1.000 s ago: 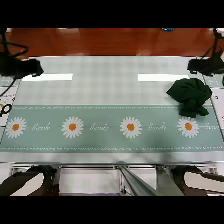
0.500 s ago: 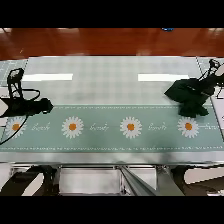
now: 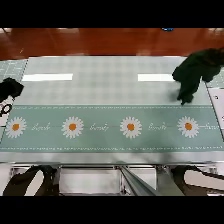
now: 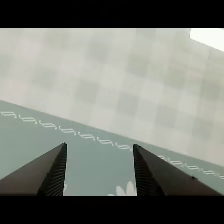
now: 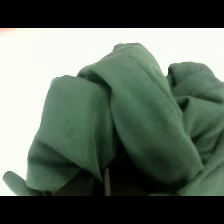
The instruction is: Fold the shirts.
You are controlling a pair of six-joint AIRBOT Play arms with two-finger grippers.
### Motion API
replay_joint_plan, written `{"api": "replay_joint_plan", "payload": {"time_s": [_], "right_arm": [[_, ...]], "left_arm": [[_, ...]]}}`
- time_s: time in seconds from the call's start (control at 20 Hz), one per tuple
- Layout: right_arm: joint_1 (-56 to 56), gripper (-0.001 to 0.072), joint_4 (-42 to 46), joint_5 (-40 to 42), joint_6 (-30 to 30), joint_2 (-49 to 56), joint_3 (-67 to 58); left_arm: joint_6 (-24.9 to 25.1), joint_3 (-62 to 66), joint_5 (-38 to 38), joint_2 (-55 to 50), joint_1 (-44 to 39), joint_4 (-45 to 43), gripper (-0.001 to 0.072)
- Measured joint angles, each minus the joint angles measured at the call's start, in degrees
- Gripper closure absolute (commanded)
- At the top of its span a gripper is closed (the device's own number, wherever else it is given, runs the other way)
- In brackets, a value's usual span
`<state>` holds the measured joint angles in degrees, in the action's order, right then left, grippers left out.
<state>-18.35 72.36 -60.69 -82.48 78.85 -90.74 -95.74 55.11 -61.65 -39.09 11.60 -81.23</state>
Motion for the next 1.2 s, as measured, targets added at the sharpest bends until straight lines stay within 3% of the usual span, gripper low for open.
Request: {"api": "replay_joint_plan", "payload": {"time_s": [0.3,0.65,0.9,1.2], "right_arm": [[4.44,0.0690,-8.76,-4.20,4.11,-13.07,-8.55],[27.74,0.0690,-8.07,-10.38,2.75,-19.21,-9.77],[45.46,0.0690,-3.08,-13.09,-0.94,-19.45,-1.14],[56.89,0.0690,-3.65,-7.10,-3.78,-11.61,13.73]], "left_arm": [[2.14,-1.90,-3.30,6.10,-2.36,7.34,0.0203],[3.43,-3.41,-4.39,7.30,-7.21,9.70,0.0203],[3.85,-3.54,-4.59,7.41,-7.89,8.07,0.0203],[4.44,-7.34,-5.55,7.41,-8.04,11.21,0.0202]]}}
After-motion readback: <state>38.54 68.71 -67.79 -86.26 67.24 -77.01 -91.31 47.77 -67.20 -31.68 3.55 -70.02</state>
